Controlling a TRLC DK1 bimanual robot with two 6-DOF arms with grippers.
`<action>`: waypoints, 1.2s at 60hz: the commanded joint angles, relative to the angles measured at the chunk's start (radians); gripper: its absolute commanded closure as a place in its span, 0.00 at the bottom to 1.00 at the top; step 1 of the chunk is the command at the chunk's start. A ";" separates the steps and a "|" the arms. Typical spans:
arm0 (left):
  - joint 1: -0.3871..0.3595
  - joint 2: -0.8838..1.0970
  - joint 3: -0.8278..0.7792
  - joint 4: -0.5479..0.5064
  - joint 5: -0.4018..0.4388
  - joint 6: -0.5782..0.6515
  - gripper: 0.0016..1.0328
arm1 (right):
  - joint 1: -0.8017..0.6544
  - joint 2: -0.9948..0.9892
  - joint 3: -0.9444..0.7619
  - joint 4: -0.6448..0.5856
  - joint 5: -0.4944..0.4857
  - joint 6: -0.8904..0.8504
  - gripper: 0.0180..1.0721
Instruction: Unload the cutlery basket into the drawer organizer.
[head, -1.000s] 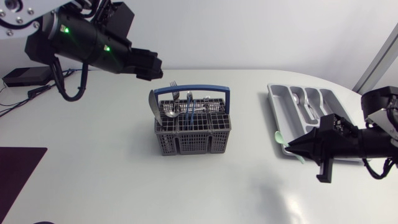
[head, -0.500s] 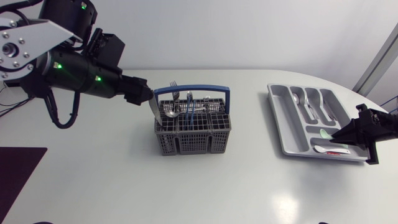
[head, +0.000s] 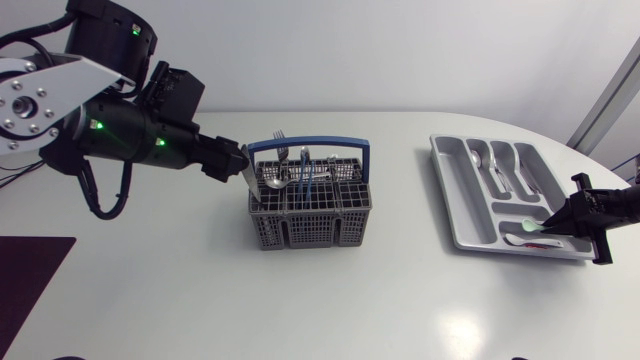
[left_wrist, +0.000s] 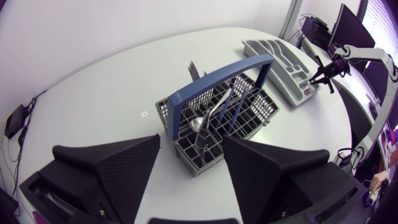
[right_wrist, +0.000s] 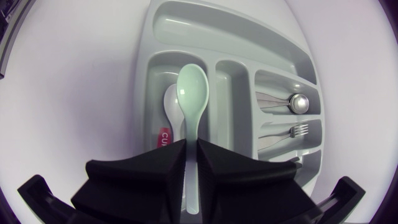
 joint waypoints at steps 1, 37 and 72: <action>0.006 -0.026 -0.044 0.011 0.016 0.029 0.28 | 0.016 0.017 -0.048 0.034 0.016 -0.043 0.84; 0.015 -0.060 -0.107 0.059 0.100 0.168 0.25 | 0.045 -0.125 -0.123 0.026 -0.042 0.051 0.37; 0.026 -0.054 -0.136 0.131 0.237 0.302 0.25 | 0.265 -0.433 -0.268 -0.347 -0.218 0.287 0.09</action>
